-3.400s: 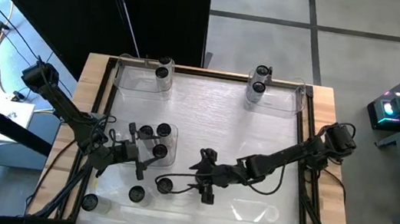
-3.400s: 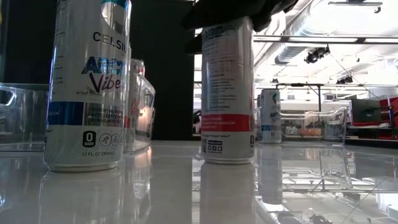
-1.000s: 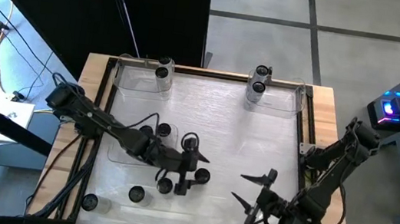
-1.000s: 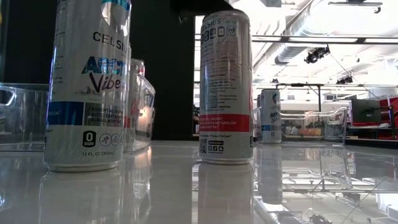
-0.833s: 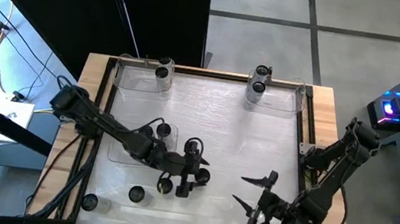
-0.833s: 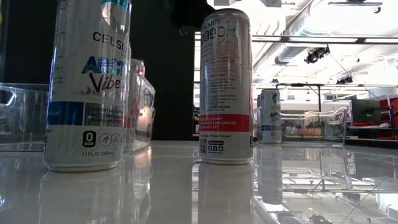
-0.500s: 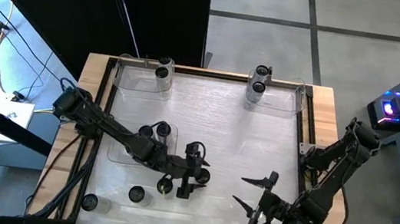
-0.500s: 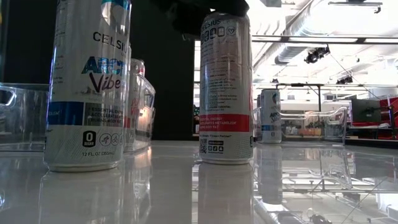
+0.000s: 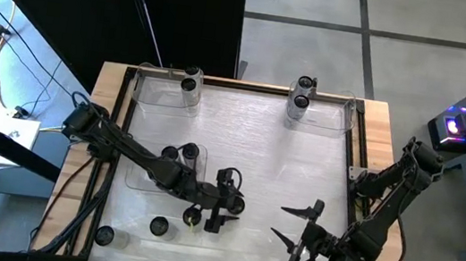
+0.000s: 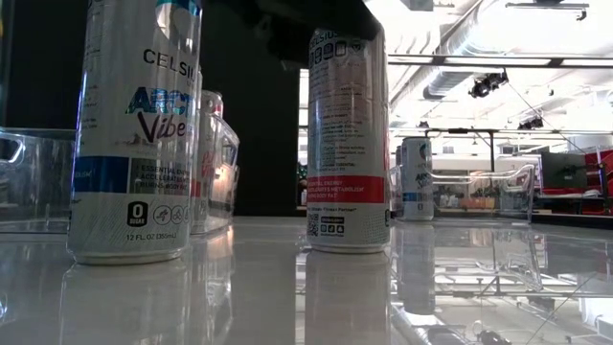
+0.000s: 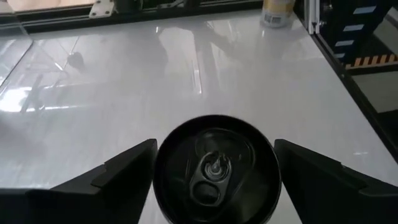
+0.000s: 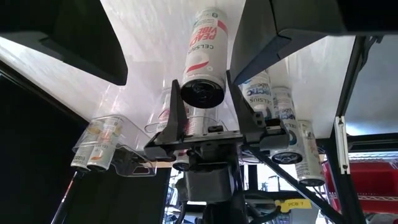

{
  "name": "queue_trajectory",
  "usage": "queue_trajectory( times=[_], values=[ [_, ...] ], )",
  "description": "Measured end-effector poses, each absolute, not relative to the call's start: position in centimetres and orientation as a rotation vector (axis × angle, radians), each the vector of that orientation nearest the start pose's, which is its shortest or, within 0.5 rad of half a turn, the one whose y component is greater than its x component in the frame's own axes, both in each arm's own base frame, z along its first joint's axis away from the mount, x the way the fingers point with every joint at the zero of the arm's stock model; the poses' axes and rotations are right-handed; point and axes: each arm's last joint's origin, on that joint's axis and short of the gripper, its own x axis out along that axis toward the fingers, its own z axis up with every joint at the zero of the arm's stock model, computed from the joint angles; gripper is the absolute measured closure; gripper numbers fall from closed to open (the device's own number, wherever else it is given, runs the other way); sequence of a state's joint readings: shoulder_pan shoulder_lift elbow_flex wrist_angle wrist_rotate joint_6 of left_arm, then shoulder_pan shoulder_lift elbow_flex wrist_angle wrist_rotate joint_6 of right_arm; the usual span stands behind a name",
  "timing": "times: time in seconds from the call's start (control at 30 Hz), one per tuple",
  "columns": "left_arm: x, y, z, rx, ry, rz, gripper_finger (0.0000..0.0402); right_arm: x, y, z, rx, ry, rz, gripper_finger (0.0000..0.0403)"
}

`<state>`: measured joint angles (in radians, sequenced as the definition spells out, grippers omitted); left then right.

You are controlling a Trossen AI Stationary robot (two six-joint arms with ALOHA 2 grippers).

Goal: Sort soda cans
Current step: Put the white-pink can into the bottom transparent bin

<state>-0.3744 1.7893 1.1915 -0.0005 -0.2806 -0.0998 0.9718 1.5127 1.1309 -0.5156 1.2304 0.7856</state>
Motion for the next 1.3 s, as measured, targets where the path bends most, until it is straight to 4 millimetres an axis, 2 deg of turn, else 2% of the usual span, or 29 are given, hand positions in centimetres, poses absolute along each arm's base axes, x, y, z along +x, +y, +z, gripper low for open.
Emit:
queue_trajectory(
  times=[0.2, 0.33, 0.4, 0.5, 0.67, 0.77, 0.83, 1.0, 1.1, 1.3],
  values=[
    [36.9, -13.5, 21.9, 0.097, 0.571, -0.072, 0.0156, 19.3, 23.5, 27.1, -0.031, 0.277, -0.368, 0.0121],
    [36.7, -13.5, 22.4, 0.112, 0.568, -0.079, 0.0158, 19.3, 23.5, 27.1, -0.029, 0.28, -0.365, 0.0121],
    [36.4, -13.4, 23.6, 0.121, 0.554, -0.075, 0.0158, 19.3, 23.5, 27.1, -0.029, 0.281, -0.364, 0.0121],
    [35.4, -13.7, 27.2, 0.134, 0.484, -0.052, 0.0158, 19.3, 23.5, 27.1, -0.029, 0.281, -0.363, 0.0121],
    [31.2, -14.4, 32.9, 0.237, 0.357, 0.065, 0.0158, 19.3, 23.4, 27.1, -0.038, 0.279, -0.367, 0.0121],
    [27.6, -14.6, 36.3, 0.247, 0.263, 0.123, 0.0158, 19.4, 23.4, 27.1, -0.038, 0.279, -0.37, 0.0121],
    [25.1, -14.8, 38.0, 0.245, 0.231, 0.149, 0.0158, 19.4, 23.4, 27.1, -0.038, 0.278, -0.371, 0.0121],
    [20.0, -15.4, 38.8, 0.256, 0.285, 0.126, 0.0158, 19.4, 23.4, 27.1, -0.041, 0.27, -0.379, 0.0121],
    [17.4, -14.8, 39.2, 0.214, 0.307, 0.139, 0.0158, 19.4, 23.3, 27.1, -0.044, 0.26, -0.388, 0.0121],
    [14.5, -13.6, 38.2, 0.169, 0.434, 0.133, 0.0158, 19.4, 23.3, 27.2, -0.046, 0.252, -0.397, 0.0121]
  ],
)
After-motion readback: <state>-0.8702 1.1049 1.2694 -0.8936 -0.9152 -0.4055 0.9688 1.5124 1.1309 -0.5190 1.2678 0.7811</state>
